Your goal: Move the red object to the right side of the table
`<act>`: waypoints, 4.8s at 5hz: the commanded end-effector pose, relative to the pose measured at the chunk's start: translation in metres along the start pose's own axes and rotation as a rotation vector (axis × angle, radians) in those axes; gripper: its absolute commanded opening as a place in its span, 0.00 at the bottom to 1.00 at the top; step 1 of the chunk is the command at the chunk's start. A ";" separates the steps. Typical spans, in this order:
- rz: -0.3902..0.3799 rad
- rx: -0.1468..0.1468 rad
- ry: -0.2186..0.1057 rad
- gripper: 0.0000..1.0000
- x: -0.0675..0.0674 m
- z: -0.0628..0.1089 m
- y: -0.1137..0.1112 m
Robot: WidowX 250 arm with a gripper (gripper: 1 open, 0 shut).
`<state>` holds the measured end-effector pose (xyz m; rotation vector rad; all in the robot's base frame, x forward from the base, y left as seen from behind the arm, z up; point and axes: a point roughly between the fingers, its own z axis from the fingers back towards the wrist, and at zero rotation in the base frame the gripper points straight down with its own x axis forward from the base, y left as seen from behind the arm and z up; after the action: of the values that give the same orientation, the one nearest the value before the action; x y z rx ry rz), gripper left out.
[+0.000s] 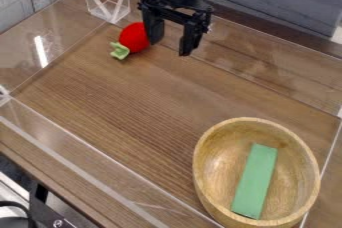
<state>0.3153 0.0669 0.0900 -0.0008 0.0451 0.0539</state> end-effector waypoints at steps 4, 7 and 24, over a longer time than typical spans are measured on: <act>0.075 0.030 -0.159 1.00 0.045 0.006 0.065; -0.017 0.021 -0.189 1.00 0.048 -0.001 0.079; -0.275 -0.072 -0.193 1.00 0.064 -0.009 0.086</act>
<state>0.3657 0.1555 0.0571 -0.1088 -0.0950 -0.2023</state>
